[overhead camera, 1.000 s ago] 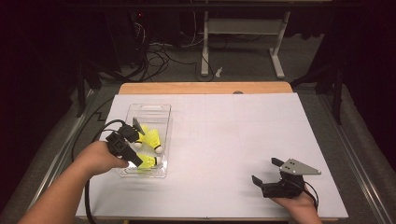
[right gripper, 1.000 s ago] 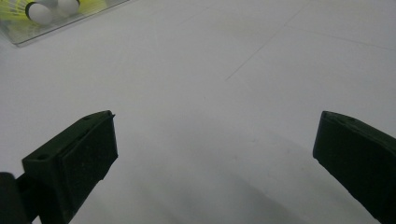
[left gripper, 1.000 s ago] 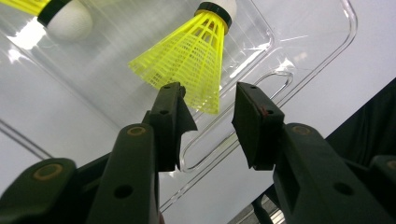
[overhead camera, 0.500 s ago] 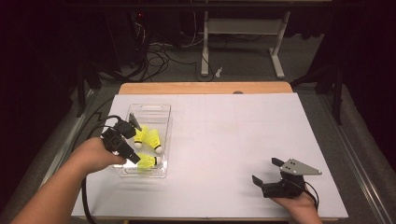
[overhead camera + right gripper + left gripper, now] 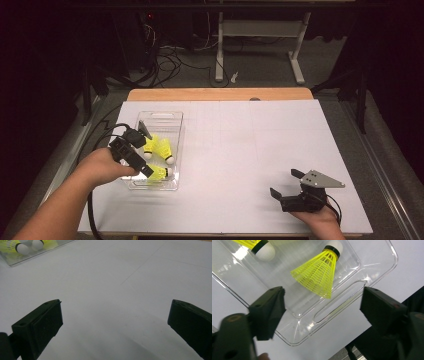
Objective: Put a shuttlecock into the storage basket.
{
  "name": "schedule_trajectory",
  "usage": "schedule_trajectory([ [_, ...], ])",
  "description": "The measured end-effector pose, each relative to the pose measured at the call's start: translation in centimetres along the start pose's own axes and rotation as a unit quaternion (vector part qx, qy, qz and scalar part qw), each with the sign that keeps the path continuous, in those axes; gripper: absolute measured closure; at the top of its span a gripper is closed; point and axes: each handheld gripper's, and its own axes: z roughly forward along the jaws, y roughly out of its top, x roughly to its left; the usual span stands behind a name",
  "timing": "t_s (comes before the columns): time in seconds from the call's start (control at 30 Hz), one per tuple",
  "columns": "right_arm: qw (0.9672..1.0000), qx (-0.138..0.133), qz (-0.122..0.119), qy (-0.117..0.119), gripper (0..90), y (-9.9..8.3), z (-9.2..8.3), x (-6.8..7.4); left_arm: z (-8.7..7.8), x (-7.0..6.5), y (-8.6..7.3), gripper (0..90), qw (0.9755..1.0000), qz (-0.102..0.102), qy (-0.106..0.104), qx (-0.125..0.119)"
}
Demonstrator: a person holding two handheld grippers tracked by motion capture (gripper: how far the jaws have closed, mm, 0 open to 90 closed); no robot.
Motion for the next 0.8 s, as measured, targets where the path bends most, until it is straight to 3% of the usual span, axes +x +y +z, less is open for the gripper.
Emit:
schedule_trajectory([
  [0.13,1.0,-0.003,0.001,0.0,0.3,0.02,-0.04,0.03,0.16,-0.01,0.19,3.9,0.9999,-0.006,0.011,-0.005],
  [0.2,1.0,-0.004,0.001,0.001,0.3,0.04,-0.08,0.06,0.25,-0.01,0.22,0.3,0.9996,-0.013,0.022,-0.008],
  [0.37,0.9999,-0.014,0.001,0.001,0.3,0.15,-0.26,0.1,0.29,-0.06,0.14,0.3,0.9994,-0.022,0.027,-0.007],
  [0.53,0.9998,-0.021,-0.003,0.001,0.3,0.26,-0.34,0.15,0.23,-0.24,0.13,0.7,0.9993,-0.012,0.027,-0.024],
  [0.7,0.9997,-0.023,-0.001,0.0,0.3,0.29,-0.39,0.19,0.34,-0.6,-0.15,0.7,0.9982,-0.005,0.023,-0.056],
  [0.8,0.9997,-0.023,0.0,-0.001,0.3,0.28,-0.4,0.18,0.6,-0.59,-0.61,0.8,0.9958,-0.004,0.018,-0.089],
])
